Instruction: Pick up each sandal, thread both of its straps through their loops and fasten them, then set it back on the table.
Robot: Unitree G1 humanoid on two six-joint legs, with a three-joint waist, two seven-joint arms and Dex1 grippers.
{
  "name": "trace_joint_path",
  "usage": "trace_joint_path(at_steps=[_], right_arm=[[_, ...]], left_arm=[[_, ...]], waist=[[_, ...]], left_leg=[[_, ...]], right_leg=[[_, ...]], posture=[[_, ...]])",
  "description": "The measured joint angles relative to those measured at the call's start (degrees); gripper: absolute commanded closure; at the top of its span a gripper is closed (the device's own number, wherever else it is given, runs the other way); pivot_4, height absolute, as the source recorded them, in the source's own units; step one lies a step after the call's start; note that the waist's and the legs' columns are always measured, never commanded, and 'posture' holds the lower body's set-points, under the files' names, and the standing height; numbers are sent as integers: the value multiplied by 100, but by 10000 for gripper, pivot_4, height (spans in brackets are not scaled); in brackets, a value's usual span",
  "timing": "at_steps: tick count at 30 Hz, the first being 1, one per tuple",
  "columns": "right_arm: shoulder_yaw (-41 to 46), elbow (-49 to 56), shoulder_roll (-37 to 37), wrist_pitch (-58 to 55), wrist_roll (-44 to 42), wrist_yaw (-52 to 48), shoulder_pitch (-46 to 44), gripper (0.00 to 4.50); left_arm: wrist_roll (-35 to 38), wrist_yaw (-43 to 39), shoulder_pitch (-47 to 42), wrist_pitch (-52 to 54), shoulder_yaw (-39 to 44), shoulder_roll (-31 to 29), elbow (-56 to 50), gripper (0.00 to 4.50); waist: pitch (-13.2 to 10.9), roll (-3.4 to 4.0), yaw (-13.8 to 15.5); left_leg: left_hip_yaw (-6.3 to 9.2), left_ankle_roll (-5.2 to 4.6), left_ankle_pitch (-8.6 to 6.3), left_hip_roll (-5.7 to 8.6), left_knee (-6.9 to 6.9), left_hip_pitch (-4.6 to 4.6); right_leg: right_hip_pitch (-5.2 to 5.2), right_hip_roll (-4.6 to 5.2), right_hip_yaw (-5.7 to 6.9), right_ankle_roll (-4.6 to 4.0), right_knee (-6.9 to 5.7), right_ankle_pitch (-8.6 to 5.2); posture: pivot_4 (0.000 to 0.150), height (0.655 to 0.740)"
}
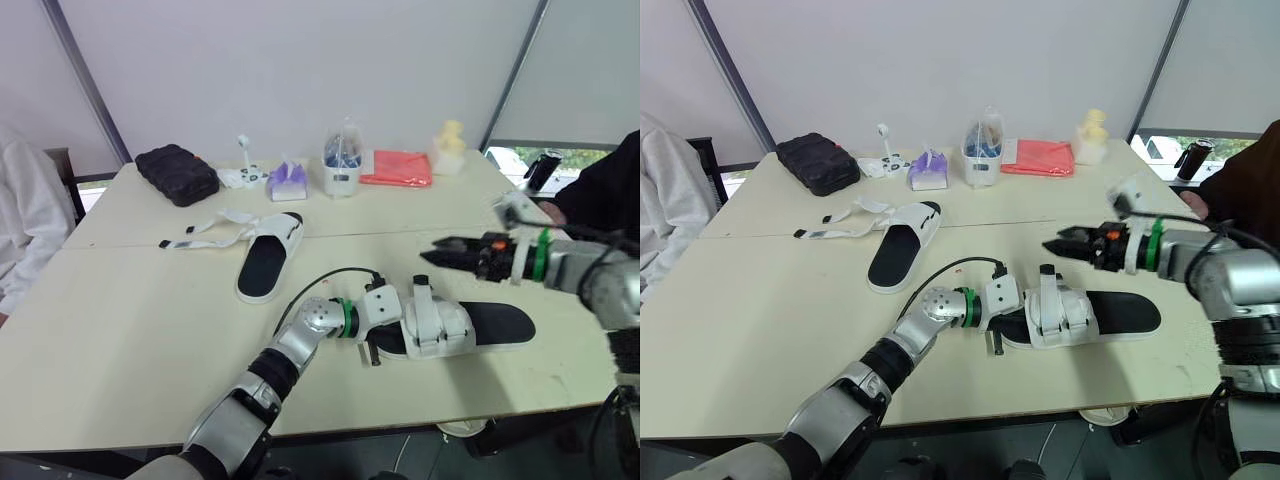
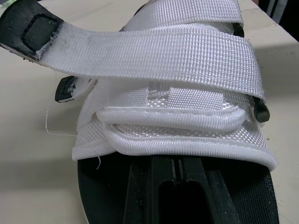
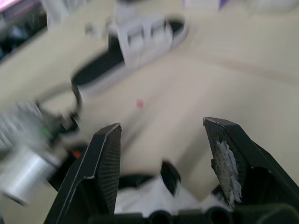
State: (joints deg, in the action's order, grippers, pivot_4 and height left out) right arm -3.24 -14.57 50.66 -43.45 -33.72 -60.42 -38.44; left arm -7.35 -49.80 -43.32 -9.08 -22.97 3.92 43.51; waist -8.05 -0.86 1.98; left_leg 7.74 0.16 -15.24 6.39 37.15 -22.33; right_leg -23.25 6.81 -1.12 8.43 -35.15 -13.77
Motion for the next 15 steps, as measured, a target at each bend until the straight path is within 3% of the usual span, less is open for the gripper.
trace_joint_path(at_steps=[6,9,13,15], right_arm=[[-313,-764,-121,397,560,-709,-277,15144],[-332,-960,-237,422,723,-888,-275,23245],[-313,-1045,-344,431,824,-1005,-276,43278],[-294,-1043,-392,405,824,-1088,-281,44535]], left_arm=[[0,25,42,6,-43,-8,-92,45000],[0,30,53,15,-43,-52,-135,45000],[1,34,76,25,-45,-55,-170,45000],[1,35,79,42,-46,-55,-184,45000]], waist=[[-3,4,17],[-4,5,1],[-5,9,3],[-5,9,3]], left_leg=[[3,3,1,0,-4,-5],[3,4,1,0,-4,-5],[3,4,1,0,-5,-5],[3,4,1,0,-5,-5]], right_leg=[[-9,0,-1,-2,0,0],[-10,0,-3,-3,0,1],[-11,0,-3,-3,0,1],[-11,0,-3,-3,0,1]], posture=[[1500,7400],[1500,7400],[1500,7400],[1500,7400]])
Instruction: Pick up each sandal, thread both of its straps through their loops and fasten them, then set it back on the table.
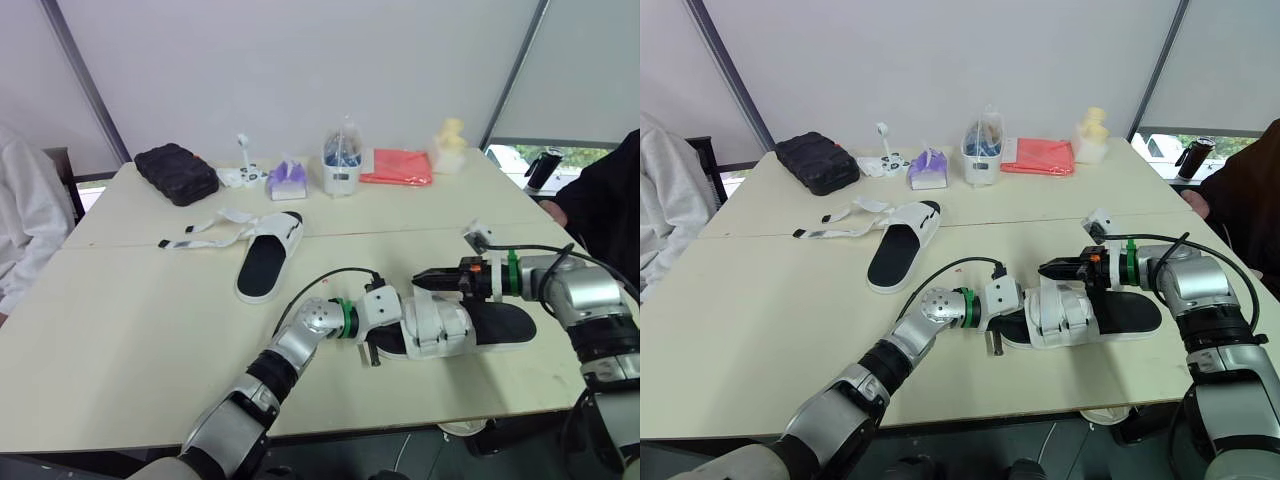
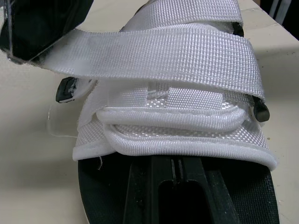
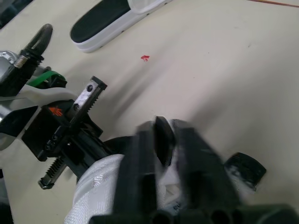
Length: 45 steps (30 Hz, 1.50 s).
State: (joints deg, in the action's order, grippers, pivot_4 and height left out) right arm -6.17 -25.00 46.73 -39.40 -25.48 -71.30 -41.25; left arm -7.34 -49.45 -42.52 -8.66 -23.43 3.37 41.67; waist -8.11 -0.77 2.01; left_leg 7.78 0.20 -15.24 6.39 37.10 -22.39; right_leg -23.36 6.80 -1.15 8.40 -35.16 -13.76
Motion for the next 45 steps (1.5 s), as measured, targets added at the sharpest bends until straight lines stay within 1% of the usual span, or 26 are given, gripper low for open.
trace_joint_path(at_steps=[6,8,15,20,21,23,27,28,29,33,36,38,40,42,45], right_arm=[[84,-5,-95,-136,14,-106,-119,44535],[26,-70,-143,-61,144,-152,-228,44535],[-839,-1054,-434,1101,1308,-295,-659,44535],[-994,-1371,-519,1643,1640,-459,-832,44535],[-1005,-1398,-523,1698,1663,-478,-845,41625],[-1011,-1509,-526,1819,1810,-435,-874,34293],[-823,-1629,-496,1870,1911,-332,-872,14303],[-660,-1611,-476,1755,1843,-290,-867,8544],[-521,-1554,-414,1606,1773,-267,-859,4069],[169,-991,87,910,1347,-282,-674,4069],[645,-350,587,252,990,-378,-160,4069],[1078,95,887,-431,537,-513,449,4069],[1380,304,1088,-892,263,-564,927,4069],[1535,449,1146,-1132,132,-556,1216,4069],[1592,559,1154,-1304,-57,-575,1526,4069]], left_arm=[[2,-3,1,46,0,-5,-22,45000],[3,-3,0,48,1,-6,-18,45000],[4,11,-17,55,4,-28,9,45000],[3,72,-30,69,3,-35,48,45000],[3,74,-29,69,3,-34,49,45000],[3,79,-33,68,1,-28,49,45000],[5,42,-35,63,2,-34,47,45000],[8,42,-36,60,3,-29,43,45000],[15,45,-36,53,5,-28,40,45000],[107,56,14,58,70,-29,-22,45000],[360,39,191,270,238,-59,-251,45000],[561,-114,328,652,316,-269,-765,45000],[683,-273,399,965,420,-583,-1291,45000],[792,-370,426,1266,519,-789,-1732,45000],[1092,-612,685,1835,512,-1012,-2713,45000]], waist=[[0,1,-5],[0,1,-7],[2,1,-64],[5,-4,-122],[5,-4,-122],[5,-4,-117],[6,1,-114],[5,4,-109],[4,5,-107],[1,10,-105],[-2,11,-118],[-24,28,-130],[-38,54,-158],[-38,70,-168],[-41,67,-135]], left_leg=[[0,0,0,0,0,0],[0,0,0,0,0,0],[-1,5,3,1,2,7],[6,7,4,4,8,20],[7,7,4,4,8,20],[8,8,5,6,8,20],[11,8,5,8,1,15],[12,9,5,8,1,8],[13,9,5,9,3,1],[13,8,5,11,1,-5],[13,8,4,8,-6,-5],[10,8,4,5,-8,-14],[0,8,5,2,-8,-14],[-7,8,5,1,-7,-12],[-7,8,5,1,-6,-12]], right_leg=[[-1,0,0,0,0,0],[0,0,0,0,0,0],[7,0,0,0,-3,0],[29,0,2,0,-3,1],[29,0,2,0,-3,1],[28,0,2,0,-5,1],[20,2,1,-1,-5,1],[15,2,2,-1,-5,1],[7,3,1,-1,-5,1],[3,5,1,-1,-2,1],[-2,4,2,-1,-1,1],[-12,4,0,-1,-2,1],[-20,2,-8,-1,-7,1],[-19,2,-13,-1,-7,1],[-16,2,-13,-1,-5,1]], posture=[[1500,7400],[1500,7400],[1500,7400],[1500,7400],[1500,7400],[1500,7400],[1500,7400],[1500,7400],[1500,7400],[1500,7400],[1500,7400],[1500,7400],[1500,7400],[1500,7400],[1500,7400]])
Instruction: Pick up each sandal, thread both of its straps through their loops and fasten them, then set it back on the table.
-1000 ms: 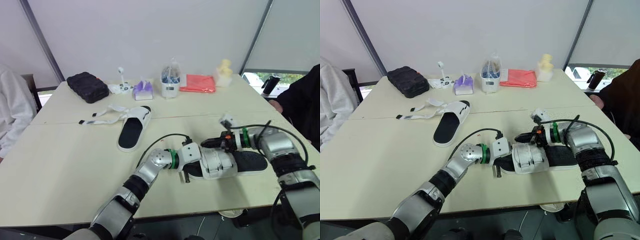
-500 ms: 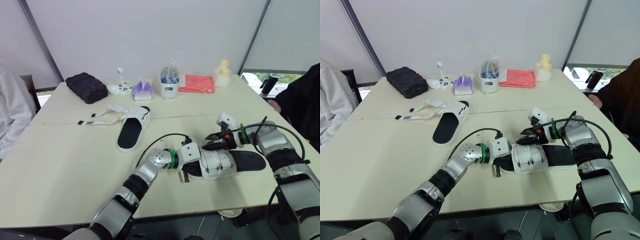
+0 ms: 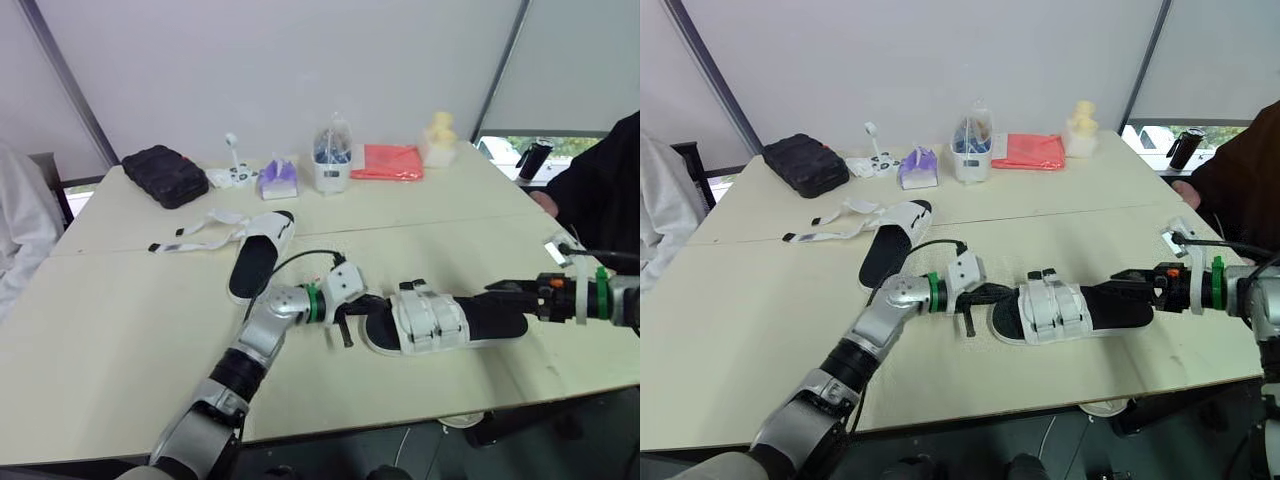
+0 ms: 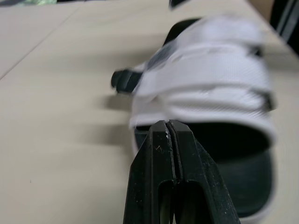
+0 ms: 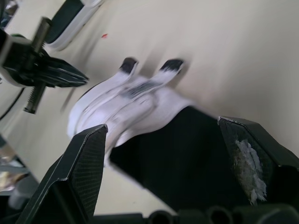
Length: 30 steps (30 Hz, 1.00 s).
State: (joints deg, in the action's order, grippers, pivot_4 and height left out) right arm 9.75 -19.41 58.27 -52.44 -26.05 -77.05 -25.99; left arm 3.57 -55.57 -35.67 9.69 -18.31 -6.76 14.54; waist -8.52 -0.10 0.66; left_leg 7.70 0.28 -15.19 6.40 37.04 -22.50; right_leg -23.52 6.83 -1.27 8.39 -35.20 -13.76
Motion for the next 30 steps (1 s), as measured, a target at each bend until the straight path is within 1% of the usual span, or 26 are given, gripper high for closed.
trace_joint_path(at_steps=[2,5,8,11,14,18,19,20,21,22,23,25,26,27,30], right_arm=[[20,-20,-40,-204,-146,6,170,4069],[25,-16,-112,-408,-358,12,292,4069],[-3,-17,-173,-426,-417,18,285,4069],[-94,-174,-431,-475,-492,13,63,4069],[-293,-327,-555,-502,-512,-44,-109,4069],[-684,-351,-633,-506,-489,-211,-249,4069],[-779,-386,-692,-506,-469,-236,-307,9164],[-861,-431,-754,-506,-454,-253,-372,11889],[-943,-455,-810,-506,-449,-270,-421,16325],[-999,-469,-857,-508,-453,-323,-468,22500],[-1038,-471,-881,-514,-455,-370,-543,26612],[-1066,-471,-888,-532,-460,-404,-630,37962],[-1057,-473,-914,-558,-493,-419,-647,42046],[-1043,-461,-948,-586,-529,-427,-663,44752],[-845,-448,-1037,-688,-631,-202,-614,44752]], left_arm=[[187,-88,212,355,25,-302,-628,45000],[258,-32,460,732,156,-642,-1211,45000],[342,87,710,1032,217,-862,-1660,45000],[460,239,1072,1394,263,-1075,-2226,45000],[472,426,1300,1614,291,-1183,-2491,45000],[454,688,1509,1750,308,-1304,-2592,45000],[454,756,1522,1762,312,-1303,-2597,45000],[454,810,1524,1770,311,-1298,-2602,45000],[454,857,1525,1776,311,-1294,-2610,45000],[454,900,1532,1784,312,-1297,-2619,45000],[454,952,1540,1804,313,-1303,-2622,45000],[454,1001,1559,1822,311,-1303,-2628,45000],[454,1026,1578,1825,312,-1307,-2633,45000],[454,1053,1586,1831,312,-1315,-2633,45000],[457,1086,1586,1832,318,-1339,-2635,45000]], waist=[[-1,2,6],[-2,4,7],[-2,3,9],[-5,3,4],[-6,4,9],[-7,3,16],[-7,3,11],[-7,3,9],[-7,3,8],[-7,3,8],[-7,3,6],[-7,3,2],[-7,3,6],[-7,3,8],[-7,3,10]], left_leg=[[0,0,0,0,0,0],[0,0,1,0,3,2],[0,0,0,1,5,2],[0,0,0,-1,3,3],[1,0,0,-1,3,4],[1,0,0,0,4,4],[1,0,0,0,4,4],[0,0,0,0,4,4],[0,0,0,0,4,4],[0,0,0,0,3,4],[1,1,0,-1,3,4],[1,1,0,-1,3,4],[1,1,0,-1,3,4],[1,1,0,-1,3,4],[2,1,0,-1,4,4]], right_leg=[[0,0,0,0,-1,0],[2,0,-1,0,-2,0],[6,1,-1,-1,0,1],[6,0,-1,-1,-1,0],[6,0,0,-1,0,0],[7,1,0,-1,1,0],[8,1,0,-1,1,0],[8,1,0,-1,1,0],[7,1,0,-1,1,0],[6,1,0,-1,1,0],[6,0,0,-1,0,0],[6,0,0,-1,0,1],[6,0,0,-1,0,1],[6,0,0,-1,0,1],[7,0,0,-2,0,1]], posture=[[1500,7400],[1500,7400],[1500,7400],[1500,7400],[1500,7400],[1500,7400],[1500,7400],[1500,7400],[1500,7400],[1500,7400],[1500,7400],[1500,7400],[1500,7400],[1500,7400],[1500,7400]])
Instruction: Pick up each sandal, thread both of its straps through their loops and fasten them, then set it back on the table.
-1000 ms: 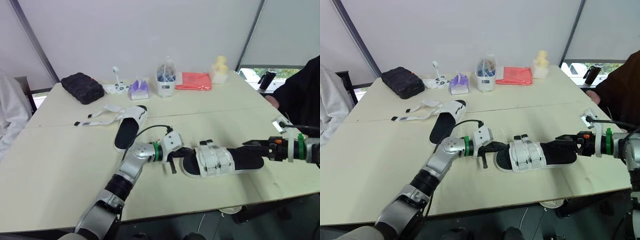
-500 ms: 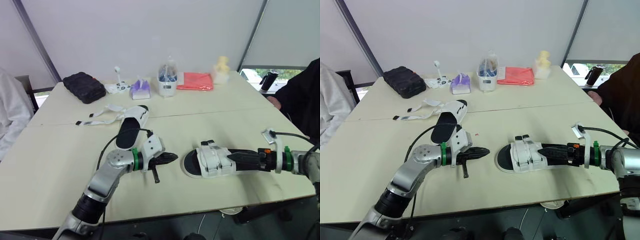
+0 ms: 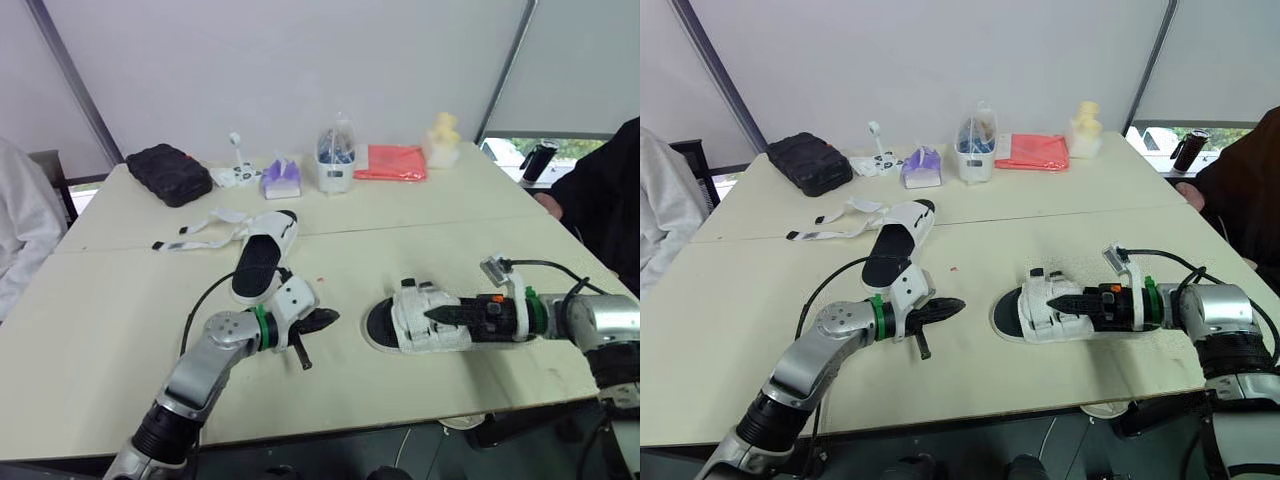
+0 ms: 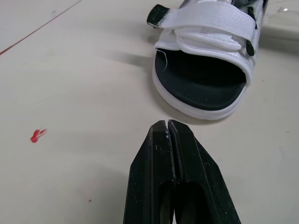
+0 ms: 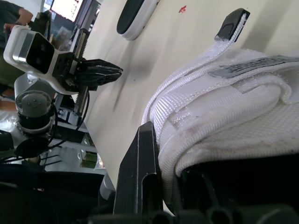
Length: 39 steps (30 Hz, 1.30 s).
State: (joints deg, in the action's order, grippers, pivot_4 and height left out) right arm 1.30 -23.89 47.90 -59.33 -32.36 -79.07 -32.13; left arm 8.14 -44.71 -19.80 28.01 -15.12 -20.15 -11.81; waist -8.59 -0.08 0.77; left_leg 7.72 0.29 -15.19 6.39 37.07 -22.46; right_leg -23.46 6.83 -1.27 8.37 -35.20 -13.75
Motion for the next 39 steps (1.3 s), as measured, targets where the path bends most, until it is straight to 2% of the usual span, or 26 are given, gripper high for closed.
trace_joint_path(at_steps=[1,4,8,10,13,18,23,27,29,31,35,38,39], right_arm=[[131,0,-68,-50,-54,136,17,44752],[1141,-243,-595,-56,-266,1365,-122,44752],[3327,-784,-1510,625,-738,4196,-953,44752],[3765,-688,-1762,776,-934,4862,-1115,44752],[4296,-592,-2586,1431,-1104,6109,-1312,44752],[4505,-1632,-3244,3151,-903,7310,-1740,44752],[4353,-2337,-3301,4248,-725,7456,-2047,22404],[4227,-2488,-3267,4431,-703,7366,-1941,1056],[4084,-2423,-3201,4354,-707,7169,-1867,435],[3862,-1955,-3210,4094,-724,6960,-1588,435],[3161,979,-3204,2581,-1426,6654,171,435],[3049,2894,-3016,1398,-2533,6587,1496,0],[3053,3319,-2937,1146,-2868,6587,1781,0]], left_arm=[[0,8,0,0,2,-2,-1,45000],[4,47,3,-3,13,-1,-4,45000],[9,147,-13,-35,19,58,9,45000],[8,163,-15,-51,23,67,48,45000],[6,213,-119,-116,13,184,215,45000],[-26,258,-275,-258,-16,286,410,45000],[-44,337,-281,-254,-96,343,459,45000],[-119,500,-281,-258,-124,360,420,45000],[-257,751,-290,-253,-117,449,408,45000],[-341,1038,-297,-198,-92,526,284,45000],[-368,1596,-228,179,411,533,-328,45000],[-377,1911,-209,448,947,310,-547,36901],[-377,1964,-229,531,1056,238,-565,31771]], waist=[[0,0,0],[-2,2,-3],[-9,14,8],[-9,14,5],[-9,14,-38],[-13,22,-75],[-13,22,-149],[-13,22,-178],[-13,22,-169],[-13,22,-153],[-9,28,-127],[-10,31,-144],[-10,31,-153]], left_leg=[[0,0,0,1,0,0],[-1,1,0,2,-2,-1],[2,8,4,0,-17,-3],[3,9,6,-3,-21,-2],[-8,34,21,-6,-19,-2],[-14,39,26,-4,-19,-2],[-13,41,27,-4,-18,-2],[-13,40,27,-6,-18,-2],[-12,38,26,-6,-15,0],[-11,25,18,-6,-13,0],[2,17,13,-7,-20,-8],[0,12,10,-7,-22,-6],[-5,11,9,-7,-20,-5]], right_leg=[[0,1,0,-1,0,0],[-4,2,-5,-4,-1,3],[-15,-2,-9,-10,-1,5],[-15,-5,-7,-10,0,5],[-19,-6,-11,-10,-1,5],[-21,-5,-13,-10,-7,6],[-19,-6,-13,-10,-5,6],[-19,-7,-13,-10,-5,5],[-15,-8,-13,-10,-5,6],[-15,-8,-13,-10,-5,5],[-30,-8,-13,-10,-19,5],[-31,-10,-14,-10,-17,4],[-29,-9,-15,-10,-16,5]], posture=[[1500,7400],[1500,7400],[1500,7400],[1500,7400],[1500,7400],[1500,7400],[1500,7400],[1500,7400],[1500,7400],[1500,7400],[1500,7400],[1500,7400],[1500,7400]])
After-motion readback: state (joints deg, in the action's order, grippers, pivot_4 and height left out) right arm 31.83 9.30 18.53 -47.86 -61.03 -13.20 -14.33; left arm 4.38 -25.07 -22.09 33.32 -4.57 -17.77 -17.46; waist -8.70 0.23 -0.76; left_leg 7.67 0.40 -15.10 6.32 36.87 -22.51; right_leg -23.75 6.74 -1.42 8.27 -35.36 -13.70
